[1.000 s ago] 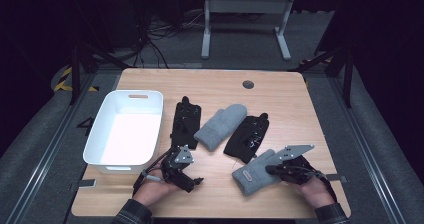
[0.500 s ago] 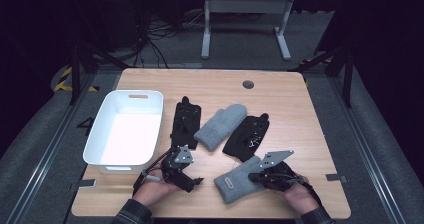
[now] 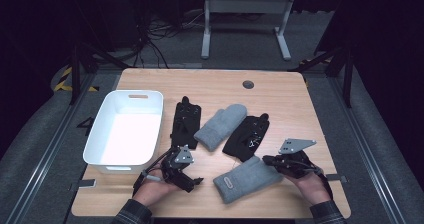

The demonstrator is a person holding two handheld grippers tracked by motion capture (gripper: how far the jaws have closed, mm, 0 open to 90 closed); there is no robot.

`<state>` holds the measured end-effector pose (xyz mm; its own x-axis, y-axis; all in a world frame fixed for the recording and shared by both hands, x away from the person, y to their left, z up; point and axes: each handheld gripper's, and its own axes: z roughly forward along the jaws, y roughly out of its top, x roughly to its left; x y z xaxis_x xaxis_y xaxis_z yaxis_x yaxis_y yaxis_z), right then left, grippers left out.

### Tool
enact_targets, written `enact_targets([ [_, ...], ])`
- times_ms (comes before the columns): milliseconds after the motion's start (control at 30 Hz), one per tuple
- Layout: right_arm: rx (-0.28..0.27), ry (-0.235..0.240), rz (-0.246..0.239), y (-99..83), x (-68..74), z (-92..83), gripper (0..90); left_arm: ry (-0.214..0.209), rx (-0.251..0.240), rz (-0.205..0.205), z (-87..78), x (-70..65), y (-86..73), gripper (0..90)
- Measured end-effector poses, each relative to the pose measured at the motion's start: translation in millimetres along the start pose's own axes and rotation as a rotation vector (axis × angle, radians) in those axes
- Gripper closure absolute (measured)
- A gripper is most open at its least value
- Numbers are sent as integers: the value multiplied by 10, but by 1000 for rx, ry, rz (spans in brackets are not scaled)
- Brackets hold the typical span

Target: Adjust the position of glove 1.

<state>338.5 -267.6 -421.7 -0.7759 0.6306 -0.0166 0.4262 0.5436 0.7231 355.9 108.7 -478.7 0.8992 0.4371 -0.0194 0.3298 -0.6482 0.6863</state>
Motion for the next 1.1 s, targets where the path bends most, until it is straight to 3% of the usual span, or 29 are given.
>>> enact_targets([
  [167, -5, -91, 62, -150, -261, -98, 758, 1, -3, -3, 4, -2, 0, 3],
  [267, 3, -159, 113, -276, -424, -141, 655, 0, -3, -3, 7, -2, 4, 3],
  [467, 11, -234, 172, -462, -600, -131, 473, 1, -3, -4, 9, -3, 6, 3],
  [600, -1, -243, 197, -530, -654, -99, 375, 5, -4, -10, 13, -10, 8, 1],
  [767, 11, -250, 202, -594, -678, -40, 335, 7, -3, -12, 13, -13, 9, 1],
  [900, -11, -250, 214, -632, -698, -17, 268, 13, 20, -22, 6, -24, 36, 6],
  [1100, -20, -256, 222, -654, -720, 0, 182, 4, 37, -58, -35, -18, 93, 111],
])
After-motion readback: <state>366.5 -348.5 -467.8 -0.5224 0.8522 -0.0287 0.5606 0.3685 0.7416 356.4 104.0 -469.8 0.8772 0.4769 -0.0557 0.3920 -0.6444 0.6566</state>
